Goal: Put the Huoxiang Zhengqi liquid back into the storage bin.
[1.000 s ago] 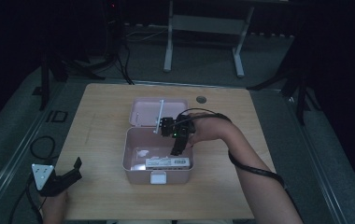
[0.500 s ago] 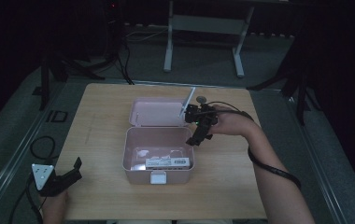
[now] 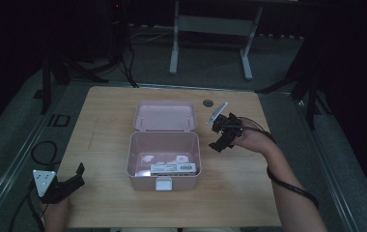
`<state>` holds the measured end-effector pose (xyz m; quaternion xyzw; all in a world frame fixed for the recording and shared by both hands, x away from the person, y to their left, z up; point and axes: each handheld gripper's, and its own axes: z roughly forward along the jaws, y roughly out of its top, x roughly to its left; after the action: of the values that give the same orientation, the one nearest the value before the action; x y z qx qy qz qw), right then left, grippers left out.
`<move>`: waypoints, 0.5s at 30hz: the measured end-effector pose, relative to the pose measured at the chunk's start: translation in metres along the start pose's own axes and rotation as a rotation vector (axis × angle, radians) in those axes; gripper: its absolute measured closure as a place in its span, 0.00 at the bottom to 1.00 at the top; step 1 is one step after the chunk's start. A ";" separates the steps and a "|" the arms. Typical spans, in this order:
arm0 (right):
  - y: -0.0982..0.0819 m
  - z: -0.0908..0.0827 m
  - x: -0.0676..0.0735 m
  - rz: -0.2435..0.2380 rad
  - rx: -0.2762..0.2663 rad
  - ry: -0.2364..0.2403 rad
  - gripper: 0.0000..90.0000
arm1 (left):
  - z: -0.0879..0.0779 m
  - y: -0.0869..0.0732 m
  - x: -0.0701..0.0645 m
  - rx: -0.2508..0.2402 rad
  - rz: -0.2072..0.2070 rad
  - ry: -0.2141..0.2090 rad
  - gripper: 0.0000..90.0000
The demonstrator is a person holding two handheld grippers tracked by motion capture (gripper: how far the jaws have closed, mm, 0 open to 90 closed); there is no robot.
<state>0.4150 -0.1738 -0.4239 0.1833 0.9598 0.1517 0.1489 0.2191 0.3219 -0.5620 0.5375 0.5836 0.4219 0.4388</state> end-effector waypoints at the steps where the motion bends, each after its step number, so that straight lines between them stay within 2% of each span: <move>1: -0.004 0.003 0.000 0.007 -0.002 -0.006 0.14 | 0.000 0.000 0.000 0.001 0.001 -0.001 0.02; 6: -0.021 0.020 -0.001 0.031 0.004 -0.040 0.14 | 0.000 0.000 0.000 0.002 0.000 -0.002 0.01; 11: -0.037 0.033 0.002 0.053 -0.003 -0.052 0.14 | 0.000 0.000 0.000 0.000 -0.001 -0.004 0.01; 15: -0.053 0.043 0.003 0.069 -0.018 -0.096 0.14 | 0.000 0.000 0.000 0.000 -0.001 -0.004 0.02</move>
<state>0.4107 -0.2092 -0.4815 0.2219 0.9433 0.1562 0.1910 0.2189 0.3223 -0.5620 0.5381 0.5829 0.4207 0.4401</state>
